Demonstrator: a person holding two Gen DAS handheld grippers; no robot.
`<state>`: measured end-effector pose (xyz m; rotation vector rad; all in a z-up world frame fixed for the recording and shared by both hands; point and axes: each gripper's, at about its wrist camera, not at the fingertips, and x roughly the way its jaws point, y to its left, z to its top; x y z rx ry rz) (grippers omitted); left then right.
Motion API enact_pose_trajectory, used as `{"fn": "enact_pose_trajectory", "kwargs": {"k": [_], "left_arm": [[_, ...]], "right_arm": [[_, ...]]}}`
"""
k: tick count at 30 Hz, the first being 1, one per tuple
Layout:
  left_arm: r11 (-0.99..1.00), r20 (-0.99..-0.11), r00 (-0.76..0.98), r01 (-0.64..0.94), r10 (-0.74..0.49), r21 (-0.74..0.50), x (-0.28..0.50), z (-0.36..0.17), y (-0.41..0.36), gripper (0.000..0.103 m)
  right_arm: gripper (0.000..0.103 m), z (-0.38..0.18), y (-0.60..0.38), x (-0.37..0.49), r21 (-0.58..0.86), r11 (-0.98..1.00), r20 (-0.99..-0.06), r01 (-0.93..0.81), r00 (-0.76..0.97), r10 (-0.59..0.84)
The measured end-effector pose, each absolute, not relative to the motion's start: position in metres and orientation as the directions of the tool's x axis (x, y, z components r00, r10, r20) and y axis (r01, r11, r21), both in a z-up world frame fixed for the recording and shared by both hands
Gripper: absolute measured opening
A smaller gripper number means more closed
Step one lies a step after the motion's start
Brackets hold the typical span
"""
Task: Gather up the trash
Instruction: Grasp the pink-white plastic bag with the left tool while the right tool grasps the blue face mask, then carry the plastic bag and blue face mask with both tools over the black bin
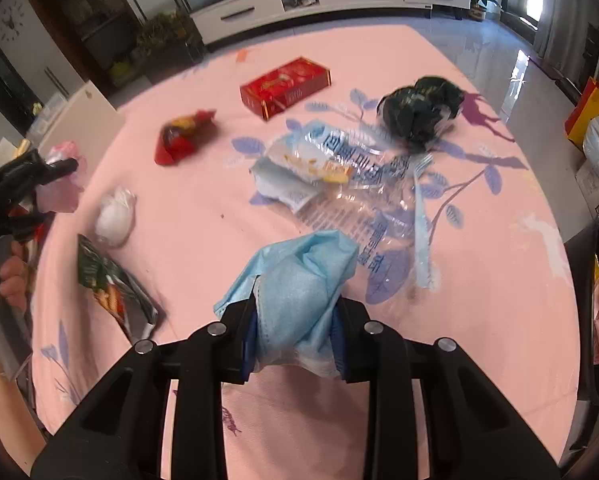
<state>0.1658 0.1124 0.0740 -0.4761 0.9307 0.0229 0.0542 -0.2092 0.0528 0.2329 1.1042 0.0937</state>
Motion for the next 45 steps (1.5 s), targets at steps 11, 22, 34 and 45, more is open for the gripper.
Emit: {"fn": "enact_pose_trajectory", "kwargs": {"k": [11,22,34,45], "left_arm": [[0.919,-0.659,0.702,-0.016,-0.270,-0.393,0.126,0.154,0.050,0.062],[0.893,-0.583,0.695,0.209,-0.422,-0.398,0.078,0.198,-0.032,0.062],[0.826,-0.559,0.609,0.445,-0.563,-0.346,0.032,0.209,-0.134,0.062],[0.771,-0.582,0.524,0.542,-0.622,-0.335,0.009,0.178,-0.220,0.062]], "right_arm": [[0.031,0.087,-0.239,0.041,0.254,0.962,-0.819,0.098,0.551,0.160],[0.031,0.129,-0.275,0.012,0.244,0.956,-0.733,0.163,0.676,0.072],[0.031,0.160,-0.337,-0.026,0.250,0.919,-0.655,0.304,0.752,-0.071],[0.031,0.168,-0.394,-0.060,0.220,0.843,-0.633,0.491,0.729,-0.260]]}}
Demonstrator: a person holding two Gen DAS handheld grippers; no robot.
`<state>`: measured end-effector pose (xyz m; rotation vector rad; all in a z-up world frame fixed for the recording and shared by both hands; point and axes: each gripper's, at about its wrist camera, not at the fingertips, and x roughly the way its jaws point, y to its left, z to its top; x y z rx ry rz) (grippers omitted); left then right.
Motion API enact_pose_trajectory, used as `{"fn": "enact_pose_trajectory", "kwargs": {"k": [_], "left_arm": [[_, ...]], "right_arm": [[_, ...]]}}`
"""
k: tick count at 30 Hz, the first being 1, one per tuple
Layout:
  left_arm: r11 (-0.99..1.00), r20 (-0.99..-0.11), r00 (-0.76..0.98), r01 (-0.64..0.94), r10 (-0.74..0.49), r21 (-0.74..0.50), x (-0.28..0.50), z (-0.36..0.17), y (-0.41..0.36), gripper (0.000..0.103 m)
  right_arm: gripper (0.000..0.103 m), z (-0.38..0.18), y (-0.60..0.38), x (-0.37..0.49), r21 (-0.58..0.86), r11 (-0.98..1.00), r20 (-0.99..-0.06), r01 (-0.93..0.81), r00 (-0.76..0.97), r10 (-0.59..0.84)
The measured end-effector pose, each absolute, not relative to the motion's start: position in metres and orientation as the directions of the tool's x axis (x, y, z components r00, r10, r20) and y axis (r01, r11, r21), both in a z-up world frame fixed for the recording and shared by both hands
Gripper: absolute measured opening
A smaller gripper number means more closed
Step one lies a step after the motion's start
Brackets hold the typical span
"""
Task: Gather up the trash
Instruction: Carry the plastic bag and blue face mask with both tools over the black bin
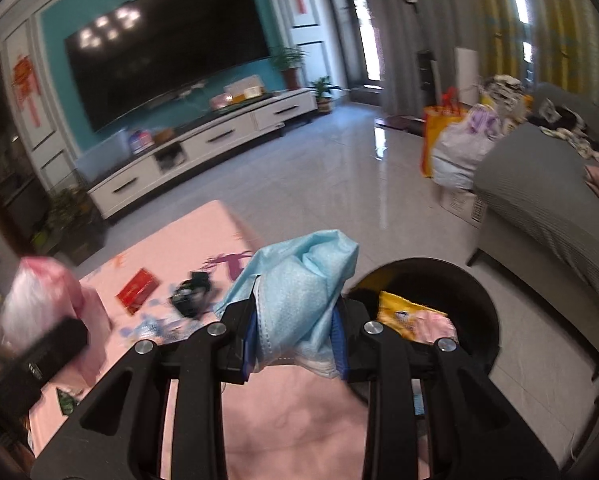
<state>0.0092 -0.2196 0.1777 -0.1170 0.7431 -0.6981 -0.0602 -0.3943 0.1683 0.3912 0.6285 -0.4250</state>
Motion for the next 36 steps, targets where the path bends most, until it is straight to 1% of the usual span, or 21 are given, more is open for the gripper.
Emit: {"fn": "enact_pose_trajectory", "kwargs": {"k": [2,4,8,16,19,27,36], "left_arm": [[0.759,-0.610,0.486,0.559,-0.626,-0.333,0.004,0.166,-0.240,0.062],[0.743,-0.620,0.463,0.588,-0.634,-0.321,-0.005,0.157,-0.259,0.062],[0.741,-0.646,0.449,0.608,-0.617,-0.285,-0.014,0.143,-0.286,0.062],[0.741,-0.683,0.429,0.624,-0.591,-0.250,-0.023,0.121,-0.332,0.062],[0.738,-0.708,0.398,0.624,-0.583,-0.257,-0.022,0.108,-0.347,0.062],[0.730,-0.774,0.331,0.642,-0.540,-0.235,-0.025,0.071,-0.393,0.062],[0.726,-0.831,0.277,0.658,-0.483,-0.203,-0.024,0.035,-0.426,0.062]], "right_arm": [[0.031,0.164,-0.408,-0.065,0.240,0.827,-0.641,0.508,0.723,-0.258],[0.031,0.159,-0.419,-0.068,0.260,0.812,-0.651,0.523,0.715,-0.253],[0.031,0.151,-0.442,-0.081,0.290,0.765,-0.666,0.575,0.695,-0.269],[0.031,0.138,-0.489,-0.114,0.362,0.665,-0.681,0.653,0.673,-0.290],[0.031,0.133,-0.503,-0.126,0.381,0.629,-0.689,0.678,0.661,-0.296],[0.031,0.111,-0.531,-0.142,0.398,0.558,-0.732,0.728,0.619,-0.285],[0.031,0.094,-0.547,-0.141,0.390,0.529,-0.771,0.754,0.581,-0.260]]}}
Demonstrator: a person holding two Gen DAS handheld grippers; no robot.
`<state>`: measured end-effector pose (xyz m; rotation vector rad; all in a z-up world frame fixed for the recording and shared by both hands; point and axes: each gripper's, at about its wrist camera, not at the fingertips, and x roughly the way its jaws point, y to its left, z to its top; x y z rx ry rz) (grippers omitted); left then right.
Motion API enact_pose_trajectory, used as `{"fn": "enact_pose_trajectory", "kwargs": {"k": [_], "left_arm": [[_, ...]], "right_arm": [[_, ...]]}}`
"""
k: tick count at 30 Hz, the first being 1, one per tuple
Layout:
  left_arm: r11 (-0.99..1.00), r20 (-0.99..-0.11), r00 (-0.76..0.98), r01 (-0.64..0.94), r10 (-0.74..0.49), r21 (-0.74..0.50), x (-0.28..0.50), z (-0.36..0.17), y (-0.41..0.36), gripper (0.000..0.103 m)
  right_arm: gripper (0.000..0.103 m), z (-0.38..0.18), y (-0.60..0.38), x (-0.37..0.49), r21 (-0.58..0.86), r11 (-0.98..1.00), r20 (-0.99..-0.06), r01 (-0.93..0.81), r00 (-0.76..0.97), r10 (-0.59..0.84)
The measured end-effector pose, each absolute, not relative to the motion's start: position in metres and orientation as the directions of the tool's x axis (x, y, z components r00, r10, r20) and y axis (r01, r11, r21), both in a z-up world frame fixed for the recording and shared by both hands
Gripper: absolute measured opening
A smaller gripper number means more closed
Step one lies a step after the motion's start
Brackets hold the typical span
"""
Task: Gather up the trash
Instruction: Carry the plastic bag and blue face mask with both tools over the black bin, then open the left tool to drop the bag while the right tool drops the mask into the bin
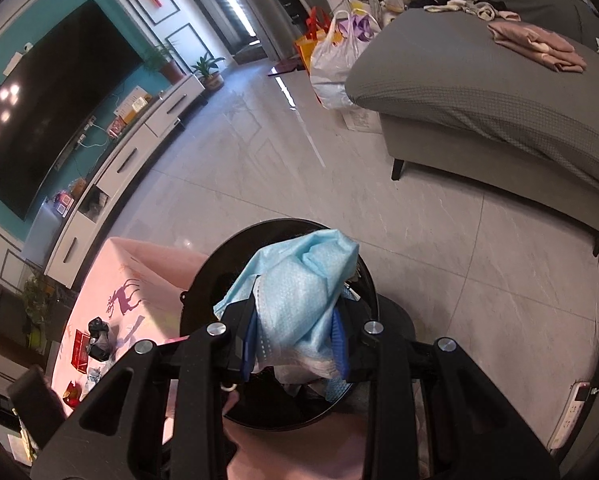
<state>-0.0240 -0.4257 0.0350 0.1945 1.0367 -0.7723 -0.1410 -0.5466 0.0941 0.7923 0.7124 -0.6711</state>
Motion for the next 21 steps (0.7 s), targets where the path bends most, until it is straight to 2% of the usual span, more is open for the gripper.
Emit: {"fn": "enact_pose_trajectory", "kwargs": {"k": [16,18,21], "left_arm": [[0.704,-0.866,0.226,0.687,-0.445,-0.182,-0.033,0.013,-0.447,0.065],[0.702,-0.866,0.226,0.688,-0.447,-0.183,-0.032,0.014,-0.448,0.066],[0.705,-0.858,0.226,0.681,-0.460,-0.199,-0.032,0.014,-0.446,0.079]], "right_arm": [[0.033,0.078,-0.555,-0.134,0.317,0.514,-0.828,0.797,0.498,-0.260],[0.037,0.078,-0.554,-0.136,0.316,0.510,-0.827,0.800,0.496,-0.265],[0.042,0.080,-0.554,-0.138,0.329,0.500,-0.820,0.801,0.505,-0.269]]}}
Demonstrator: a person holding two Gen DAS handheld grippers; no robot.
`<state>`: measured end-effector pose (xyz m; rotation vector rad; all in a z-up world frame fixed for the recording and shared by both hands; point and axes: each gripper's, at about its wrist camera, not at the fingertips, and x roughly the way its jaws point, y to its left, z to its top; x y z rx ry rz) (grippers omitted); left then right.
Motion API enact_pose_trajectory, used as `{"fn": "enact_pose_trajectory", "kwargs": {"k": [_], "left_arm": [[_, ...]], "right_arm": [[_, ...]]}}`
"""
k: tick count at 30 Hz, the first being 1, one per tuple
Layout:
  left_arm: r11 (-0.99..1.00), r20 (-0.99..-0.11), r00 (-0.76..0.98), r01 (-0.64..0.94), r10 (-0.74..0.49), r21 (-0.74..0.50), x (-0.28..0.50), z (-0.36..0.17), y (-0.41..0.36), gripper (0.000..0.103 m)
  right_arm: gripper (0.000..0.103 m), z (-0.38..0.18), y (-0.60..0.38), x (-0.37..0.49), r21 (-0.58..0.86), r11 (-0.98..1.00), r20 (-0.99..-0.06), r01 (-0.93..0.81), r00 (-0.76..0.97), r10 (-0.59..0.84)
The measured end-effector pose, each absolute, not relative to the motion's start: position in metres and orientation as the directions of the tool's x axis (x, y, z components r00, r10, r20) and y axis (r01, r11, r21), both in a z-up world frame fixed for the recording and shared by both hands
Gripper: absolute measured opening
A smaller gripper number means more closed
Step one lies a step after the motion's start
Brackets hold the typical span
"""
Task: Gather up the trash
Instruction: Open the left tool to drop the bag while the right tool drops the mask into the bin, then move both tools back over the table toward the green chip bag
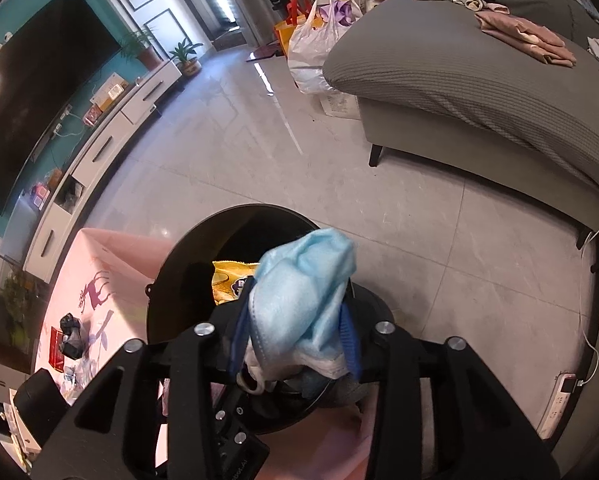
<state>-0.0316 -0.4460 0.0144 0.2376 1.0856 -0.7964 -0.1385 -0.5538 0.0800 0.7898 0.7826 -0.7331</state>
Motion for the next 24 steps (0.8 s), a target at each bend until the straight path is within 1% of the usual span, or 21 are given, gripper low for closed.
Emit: {"fn": "enact_pose_trajectory", "kwargs": {"k": [1,2,3,4,5,7,9,11,16,18,24], "left_arm": [[0.707,-0.852,0.226,0.675,-0.473,-0.213,-0.030,0.016,-0.443,0.084],[0.707,-0.847,0.226,0.671,-0.482,-0.224,-0.030,0.018,-0.441,0.087],[0.708,-0.845,0.225,0.668,-0.486,-0.229,-0.029,0.019,-0.440,0.089],[0.710,-0.841,0.227,0.664,-0.492,-0.235,-0.028,0.023,-0.437,0.091],[0.710,-0.832,0.233,0.660,-0.503,-0.245,-0.027,0.027,-0.433,0.092],[0.716,-0.818,0.246,0.647,-0.520,-0.261,-0.024,0.034,-0.425,0.096],[0.725,-0.805,0.258,0.629,-0.534,-0.279,-0.021,0.042,-0.415,0.097],[0.742,-0.792,0.277,0.599,-0.545,-0.301,-0.015,0.052,-0.399,0.099],[0.786,-0.753,0.364,0.533,-0.548,-0.315,-0.004,0.080,-0.344,0.100],[0.811,-0.740,0.411,0.498,-0.532,-0.306,-0.001,0.092,-0.318,0.100],[0.901,-0.704,0.567,0.329,-0.428,-0.283,0.017,0.129,-0.215,0.100]], "right_arm": [[0.043,0.081,-0.554,-0.141,0.345,0.494,-0.812,0.798,0.518,-0.269],[0.046,0.083,-0.555,-0.143,0.363,0.490,-0.801,0.793,0.534,-0.270],[0.053,0.085,-0.555,-0.144,0.373,0.488,-0.794,0.789,0.543,-0.273],[0.057,0.087,-0.555,-0.146,0.381,0.485,-0.786,0.787,0.552,-0.279],[0.063,0.090,-0.554,-0.148,0.389,0.481,-0.776,0.786,0.561,-0.289],[0.068,0.095,-0.553,-0.149,0.396,0.486,-0.761,0.779,0.575,-0.301],[0.075,0.100,-0.551,-0.150,0.397,0.492,-0.749,0.774,0.584,-0.313],[0.079,0.105,-0.548,-0.151,0.396,0.498,-0.736,0.772,0.591,-0.330],[0.087,0.117,-0.536,-0.145,0.372,0.531,-0.717,0.762,0.599,-0.357],[0.091,0.123,-0.527,-0.141,0.354,0.550,-0.709,0.756,0.600,-0.369],[0.099,0.146,-0.489,-0.121,0.288,0.637,-0.666,0.715,0.628,-0.403]]}}
